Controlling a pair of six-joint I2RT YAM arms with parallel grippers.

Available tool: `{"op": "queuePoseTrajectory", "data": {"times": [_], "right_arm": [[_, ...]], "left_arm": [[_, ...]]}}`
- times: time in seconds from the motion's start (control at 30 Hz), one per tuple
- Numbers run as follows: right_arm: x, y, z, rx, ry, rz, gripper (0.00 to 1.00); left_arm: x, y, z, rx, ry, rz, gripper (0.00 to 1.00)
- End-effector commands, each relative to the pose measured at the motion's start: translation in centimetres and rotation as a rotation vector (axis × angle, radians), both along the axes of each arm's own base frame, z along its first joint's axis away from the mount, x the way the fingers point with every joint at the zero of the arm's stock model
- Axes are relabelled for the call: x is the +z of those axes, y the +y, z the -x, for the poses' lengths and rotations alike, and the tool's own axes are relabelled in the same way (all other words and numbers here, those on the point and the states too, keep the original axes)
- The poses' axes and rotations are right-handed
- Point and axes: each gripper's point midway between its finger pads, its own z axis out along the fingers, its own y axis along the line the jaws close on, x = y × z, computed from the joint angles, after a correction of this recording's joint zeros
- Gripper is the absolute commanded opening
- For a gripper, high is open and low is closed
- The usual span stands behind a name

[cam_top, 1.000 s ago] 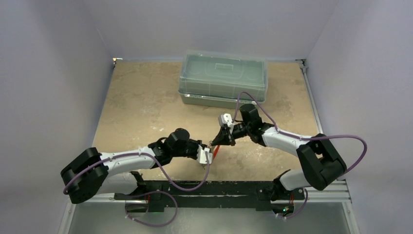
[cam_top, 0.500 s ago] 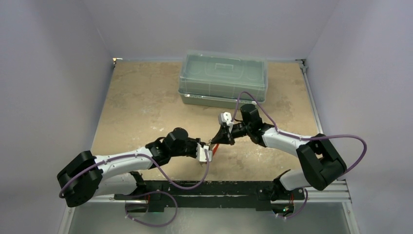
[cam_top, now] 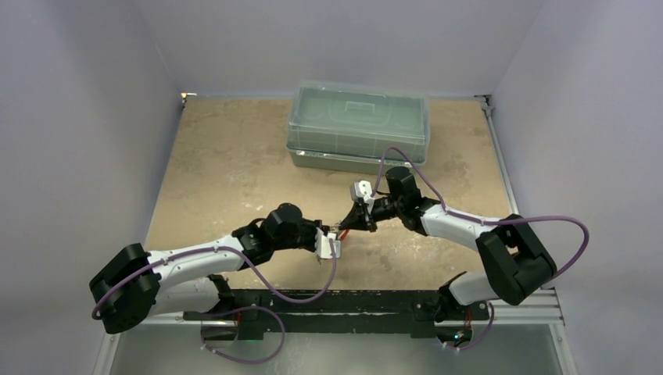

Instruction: Remove the keys from the keyring

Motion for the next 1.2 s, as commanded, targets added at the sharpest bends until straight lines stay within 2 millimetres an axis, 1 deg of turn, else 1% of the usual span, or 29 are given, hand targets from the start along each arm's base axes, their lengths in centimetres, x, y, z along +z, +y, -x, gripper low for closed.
{"op": "queuePoseTrajectory", "data": {"times": [0.0,0.17,0.47,0.6,0.7,0.87,0.9,1.0,1.1,1.13,1.17], "right_arm": [[-1.3,-0.9,-1.9,-0.086,-0.027,0.059,0.0],[-1.5,-0.8,-1.6,-0.077,-0.014,0.063,0.0],[-2.1,-0.7,-1.3,-0.066,0.01,0.071,0.0],[-2.2,-0.7,-1.1,-0.06,0.013,0.07,0.0],[-2.1,-0.7,-0.9,-0.051,0.01,0.065,0.0],[-1.9,-0.6,0.0,0.015,0.019,0.063,0.0],[-1.8,-0.6,0.2,0.038,0.025,0.062,0.02],[-2.0,-0.6,0.7,0.079,0.035,0.067,0.14],[-2.0,-0.7,0.9,0.085,0.019,0.063,0.23],[-1.9,-0.8,1.0,0.086,0.013,0.059,0.26],[-1.8,-0.8,1.0,0.082,0.007,0.056,0.27]], "left_arm": [[3.2,-1.0,-0.6,-0.036,-0.091,0.04,0.0],[3.9,-1.6,-1.1,-0.059,-0.14,0.036,0.0],[5.3,-2.8,-0.7,-0.138,-0.235,0.036,0.0],[6.0,-3.0,-1.0,-0.137,-0.272,0.042,0.0],[6.0,-2.9,-1.2,-0.135,-0.283,0.031,0.0],[5.3,-2.2,-1.5,-0.118,-0.299,-0.001,0.0],[5.3,-2.1,-1.4,-0.118,-0.304,-0.003,0.0],[5.1,-1.7,-1.4,-0.125,-0.333,-0.009,0.0],[5.0,-1.4,-1.2,-0.142,-0.374,-0.013,0.0],[4.9,-1.3,-1.1,-0.15,-0.388,-0.015,0.0],[4.9,-1.2,-1.0,-0.157,-0.4,-0.016,0.0]]}}
